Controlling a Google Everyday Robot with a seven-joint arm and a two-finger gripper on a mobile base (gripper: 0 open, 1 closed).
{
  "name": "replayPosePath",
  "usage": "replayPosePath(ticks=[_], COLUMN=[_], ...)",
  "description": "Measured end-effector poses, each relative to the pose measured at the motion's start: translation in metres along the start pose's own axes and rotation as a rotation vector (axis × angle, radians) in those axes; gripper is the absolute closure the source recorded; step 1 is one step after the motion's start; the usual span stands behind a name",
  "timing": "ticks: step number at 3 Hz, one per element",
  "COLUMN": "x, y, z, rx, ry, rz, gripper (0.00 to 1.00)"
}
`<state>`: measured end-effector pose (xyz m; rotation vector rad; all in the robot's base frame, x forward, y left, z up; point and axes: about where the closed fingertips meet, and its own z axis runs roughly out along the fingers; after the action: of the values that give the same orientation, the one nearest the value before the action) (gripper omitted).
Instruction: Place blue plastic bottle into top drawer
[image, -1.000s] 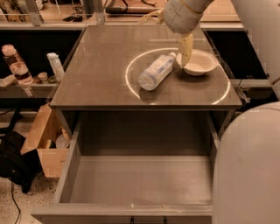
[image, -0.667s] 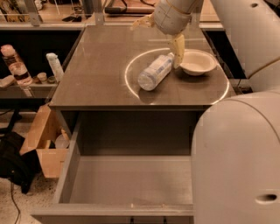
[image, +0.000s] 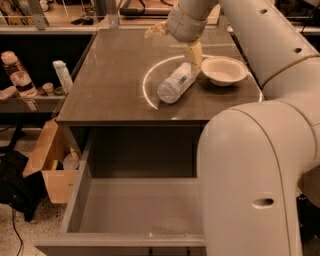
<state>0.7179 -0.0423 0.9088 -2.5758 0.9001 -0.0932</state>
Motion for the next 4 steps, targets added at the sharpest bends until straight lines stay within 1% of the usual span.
replayPosePath(ticks=[1,2,3,4], x=[0.000,0.006,0.019,0.021], y=[0.000,0.003,-0.007,-0.010], z=[0.001,0.014,0.035,0.039], rx=[0.001,-0.064,-0.097,-0.083], ry=[0.001,0.027,0.081,0.083], rz=[0.000,0.037,0.066,0.068], gripper=[0.00,0.00,0.00,0.00])
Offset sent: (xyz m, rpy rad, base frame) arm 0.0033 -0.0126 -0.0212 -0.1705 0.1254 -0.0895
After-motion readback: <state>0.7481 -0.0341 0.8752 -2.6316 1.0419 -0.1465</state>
